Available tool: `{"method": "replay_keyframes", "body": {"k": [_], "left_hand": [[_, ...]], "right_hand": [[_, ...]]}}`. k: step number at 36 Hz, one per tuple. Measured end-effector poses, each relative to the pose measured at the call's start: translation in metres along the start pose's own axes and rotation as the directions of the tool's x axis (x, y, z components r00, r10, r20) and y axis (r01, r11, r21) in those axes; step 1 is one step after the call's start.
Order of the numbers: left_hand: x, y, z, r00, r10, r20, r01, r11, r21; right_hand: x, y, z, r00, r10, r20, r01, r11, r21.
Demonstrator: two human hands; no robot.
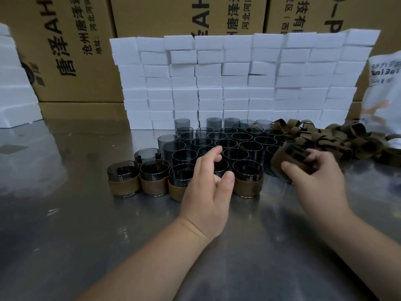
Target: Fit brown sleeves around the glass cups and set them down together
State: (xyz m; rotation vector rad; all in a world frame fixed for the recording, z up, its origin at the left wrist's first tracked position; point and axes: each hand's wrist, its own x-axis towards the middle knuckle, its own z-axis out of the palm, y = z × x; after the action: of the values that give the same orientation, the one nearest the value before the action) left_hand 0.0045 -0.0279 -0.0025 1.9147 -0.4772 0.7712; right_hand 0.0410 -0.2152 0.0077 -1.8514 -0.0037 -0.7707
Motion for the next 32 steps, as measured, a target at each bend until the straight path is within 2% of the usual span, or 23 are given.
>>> {"method": "replay_keyframes", "body": {"k": [5, 16, 24, 32], "left_hand": [[0.001, 0.000, 0.001, 0.996, -0.091, 0.018, 0.090, 0.995, 0.046], [0.002, -0.003, 0.005, 0.989, -0.129, 0.069, 0.120, 0.985, 0.121], [0.002, -0.003, 0.005, 0.986, -0.145, 0.084, 0.134, 0.983, 0.129], [0.001, -0.001, 0.003, 0.984, -0.161, 0.082, 0.147, 0.978, 0.150]], "right_hand": [[0.002, 0.014, 0.008, 0.996, -0.001, 0.093, 0.018, 0.982, -0.188], [0.001, 0.015, 0.009, 0.981, 0.070, 0.181, -0.009, 0.948, -0.318], [0.000, 0.014, 0.010, 0.963, 0.076, 0.258, 0.019, 0.938, -0.347], [-0.001, 0.019, 0.011, 0.931, 0.099, 0.352, -0.023, 0.976, -0.215]]}}
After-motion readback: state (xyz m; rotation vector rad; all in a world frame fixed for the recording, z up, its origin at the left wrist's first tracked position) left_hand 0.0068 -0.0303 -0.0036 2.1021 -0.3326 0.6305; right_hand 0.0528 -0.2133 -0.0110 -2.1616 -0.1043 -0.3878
